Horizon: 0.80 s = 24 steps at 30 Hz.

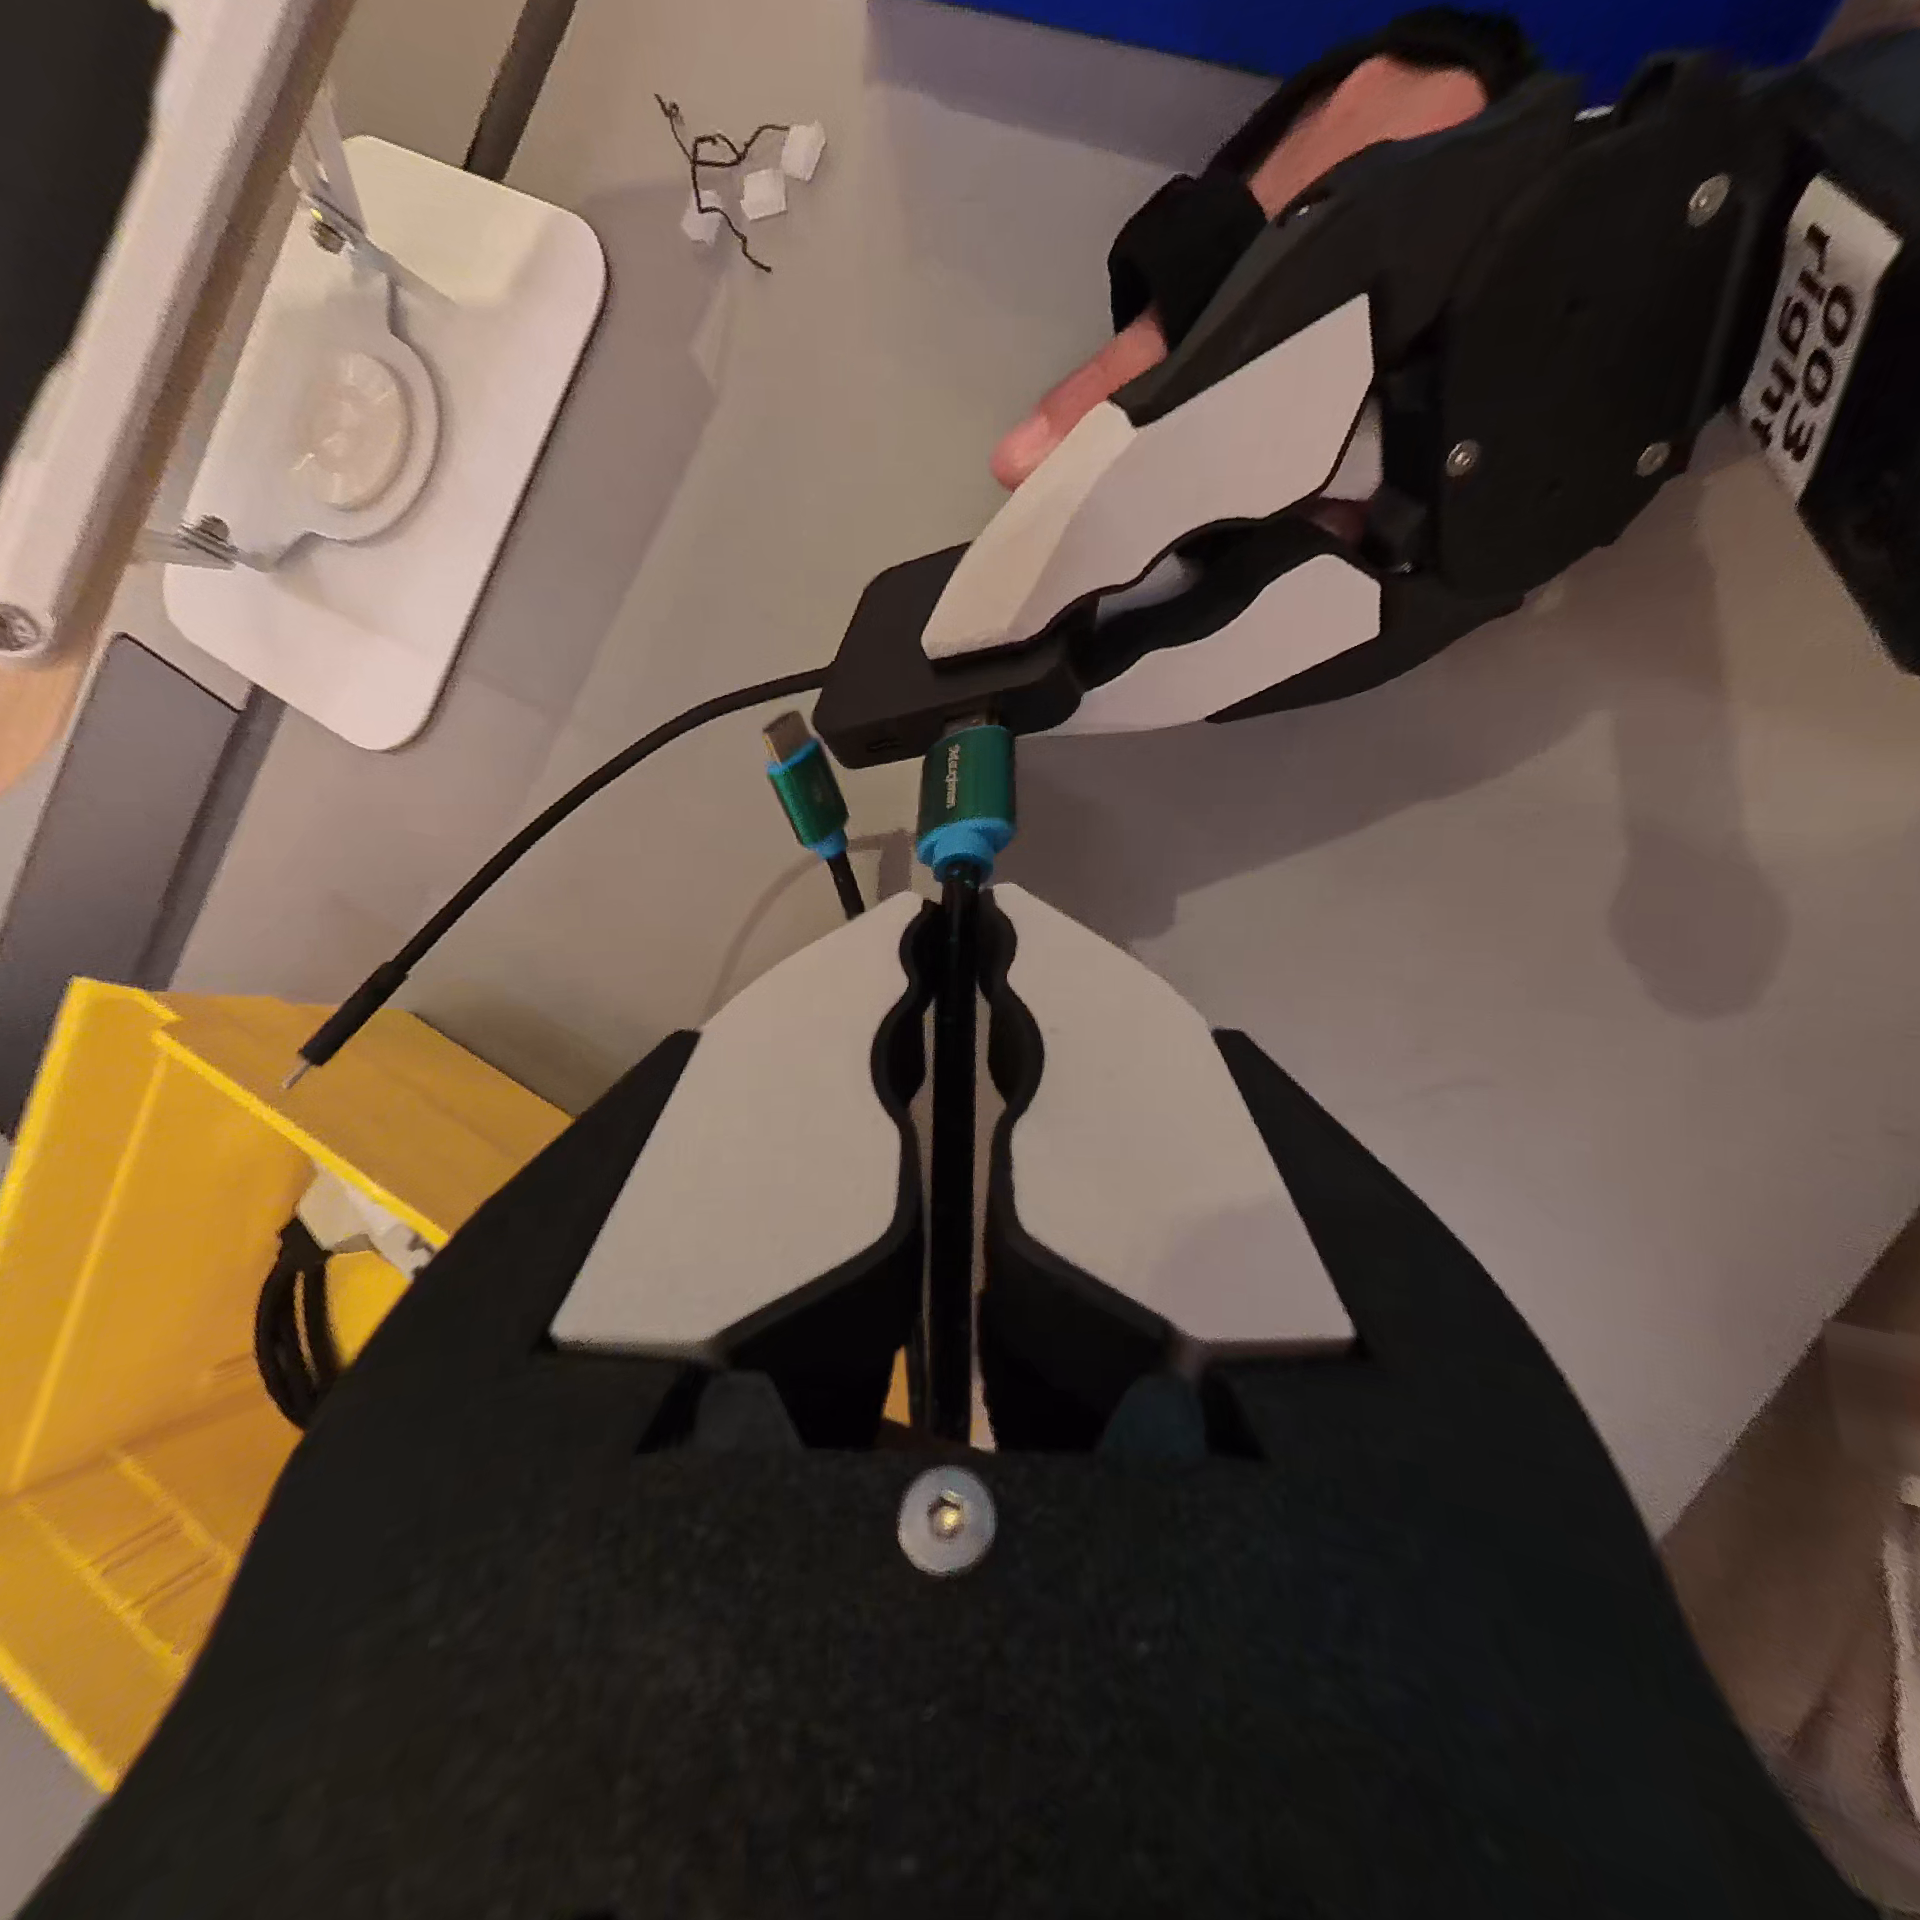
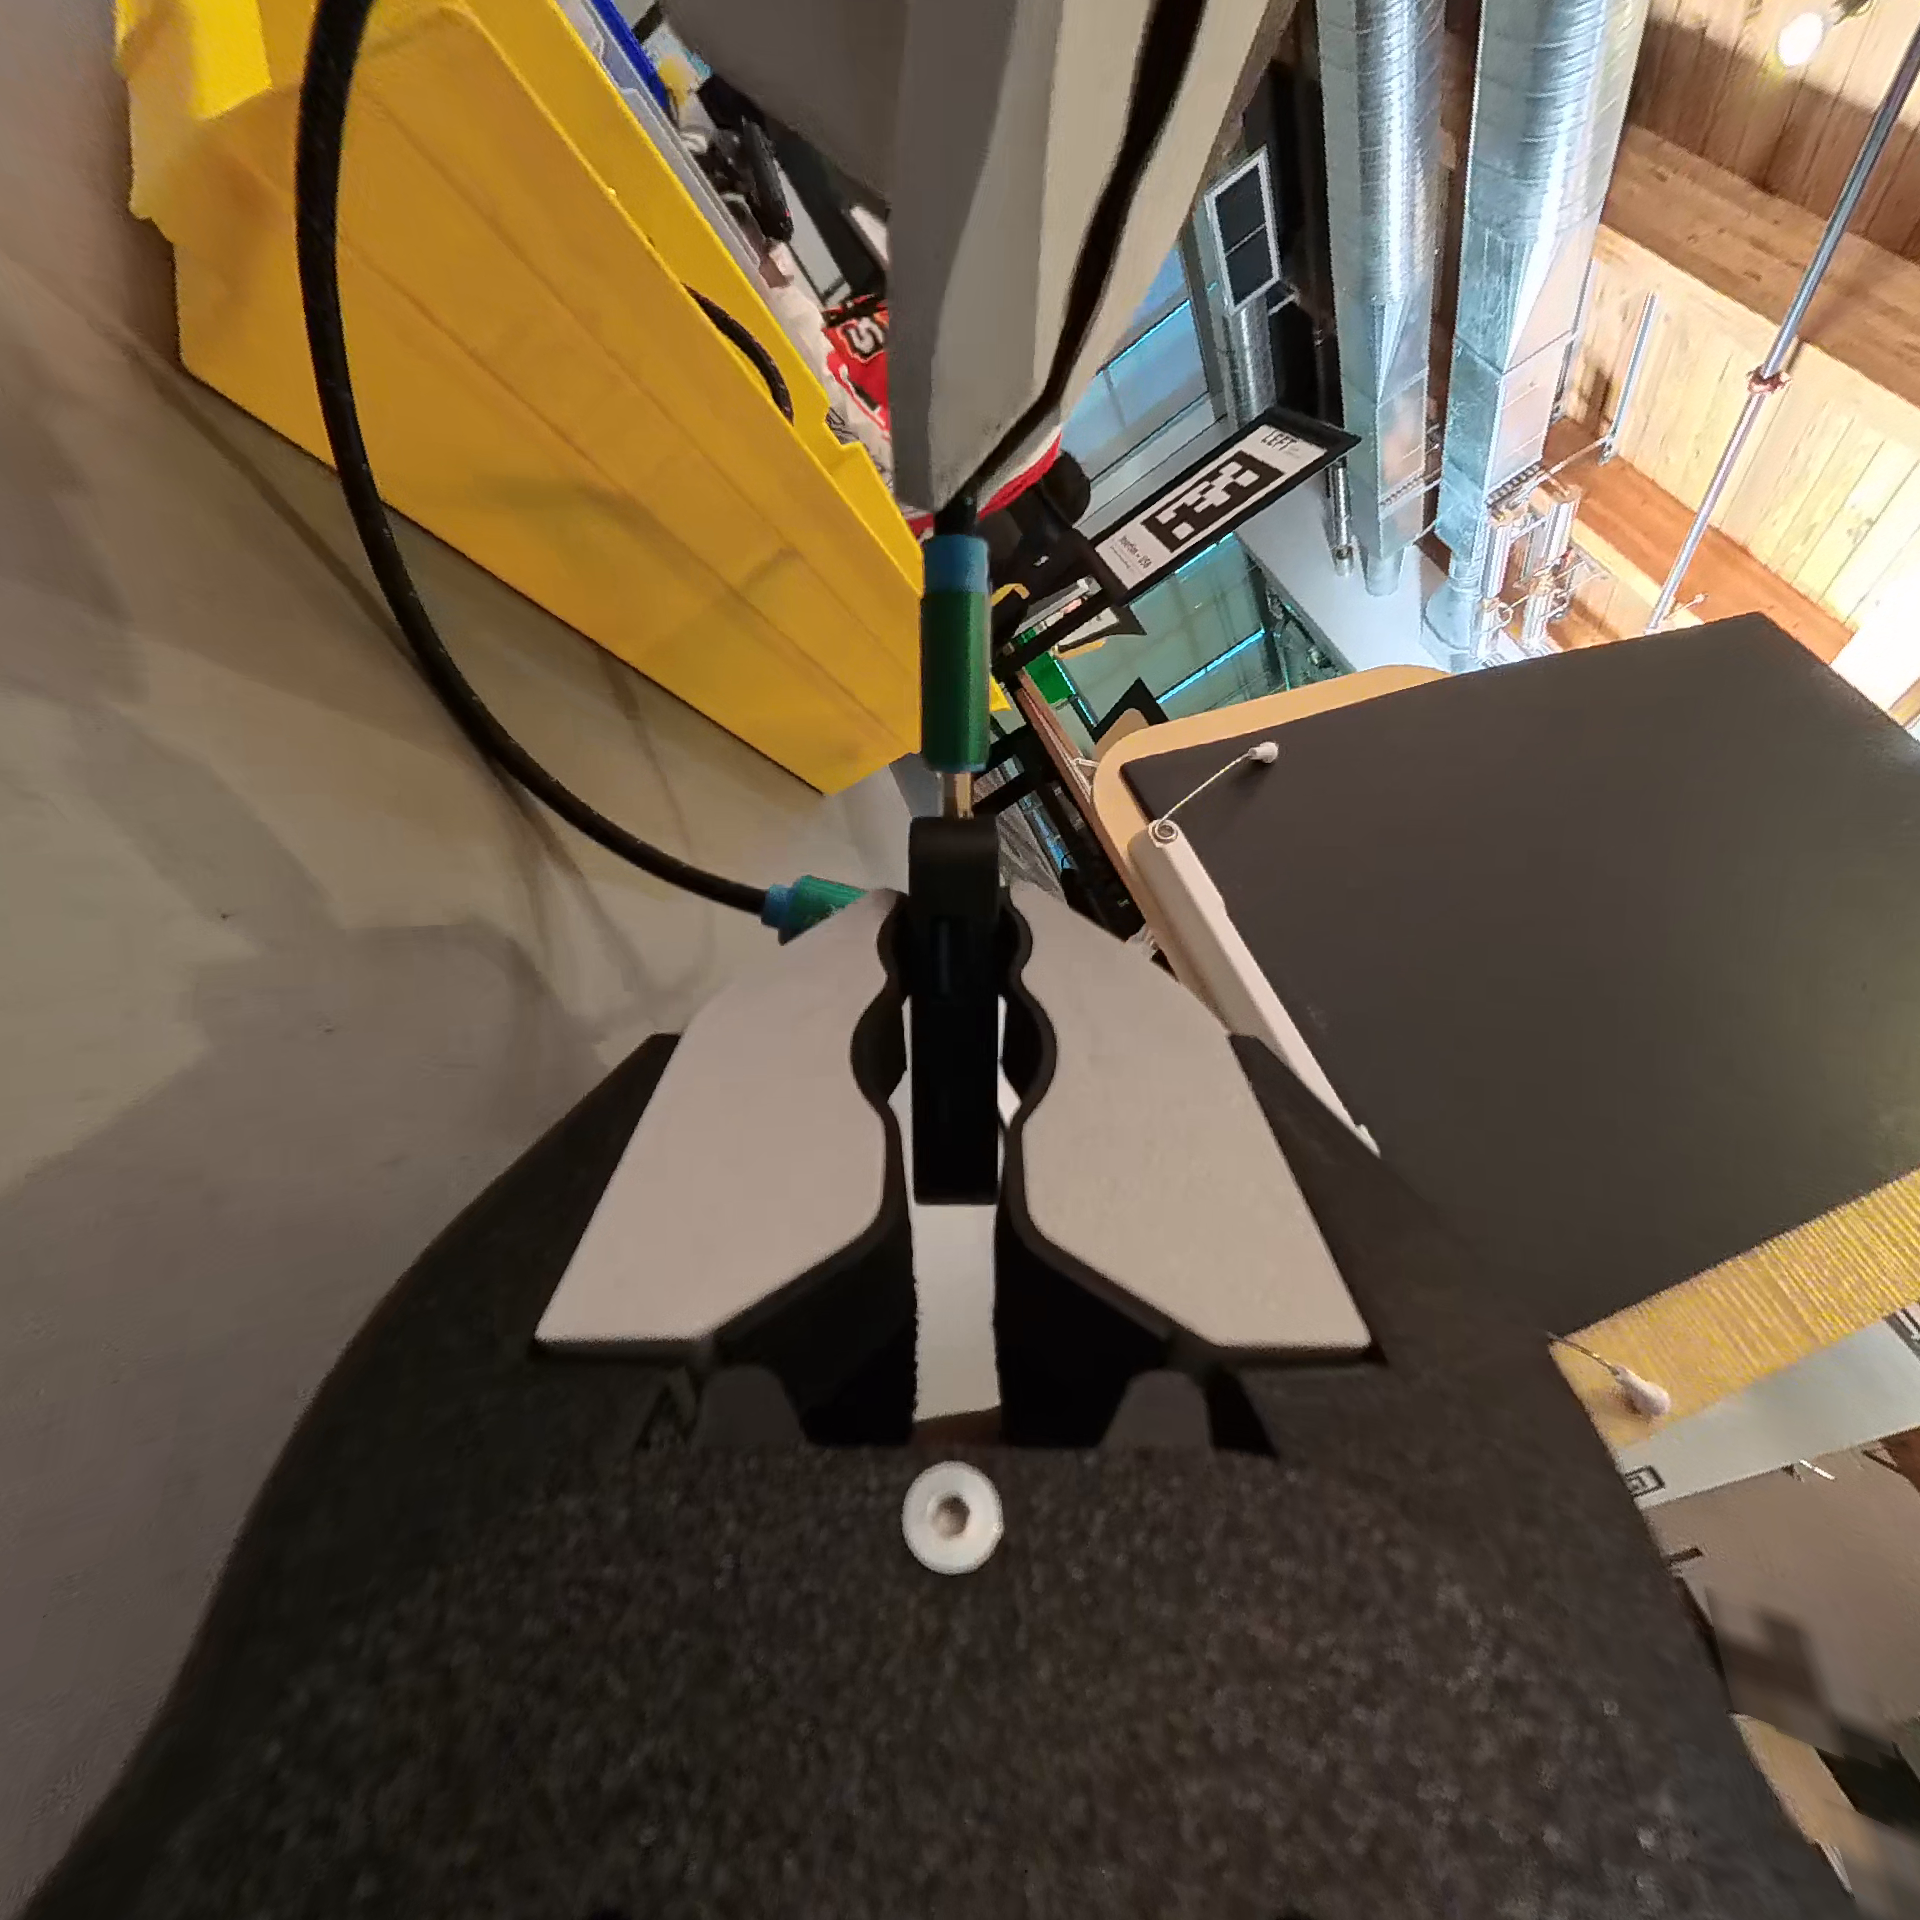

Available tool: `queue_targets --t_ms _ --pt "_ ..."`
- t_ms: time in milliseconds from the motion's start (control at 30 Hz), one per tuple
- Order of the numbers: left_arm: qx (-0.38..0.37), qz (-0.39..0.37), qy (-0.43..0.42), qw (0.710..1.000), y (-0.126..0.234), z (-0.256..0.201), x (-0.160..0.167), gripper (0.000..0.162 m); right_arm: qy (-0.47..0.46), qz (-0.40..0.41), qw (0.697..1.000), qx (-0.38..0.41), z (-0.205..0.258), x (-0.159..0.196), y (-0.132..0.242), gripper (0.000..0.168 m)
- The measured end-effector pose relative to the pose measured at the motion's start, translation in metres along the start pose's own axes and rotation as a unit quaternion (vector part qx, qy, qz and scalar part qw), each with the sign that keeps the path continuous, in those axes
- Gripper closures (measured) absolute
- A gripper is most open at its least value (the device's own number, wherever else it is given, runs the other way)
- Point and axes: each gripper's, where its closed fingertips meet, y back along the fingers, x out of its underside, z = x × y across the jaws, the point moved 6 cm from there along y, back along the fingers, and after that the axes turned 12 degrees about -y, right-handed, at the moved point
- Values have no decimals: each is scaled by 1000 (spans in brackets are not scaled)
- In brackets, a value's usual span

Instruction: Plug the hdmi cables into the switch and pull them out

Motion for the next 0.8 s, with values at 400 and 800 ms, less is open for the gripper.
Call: queue_targets --t_ms 400,800 --pt "92 -59 15 994 7 7 1 156 -15 -38 999 -9 0 -7 4 155" --pt "127 -115 -26 985 16 4 9 156 -36 -83 995 -36 2 -16 10 156"
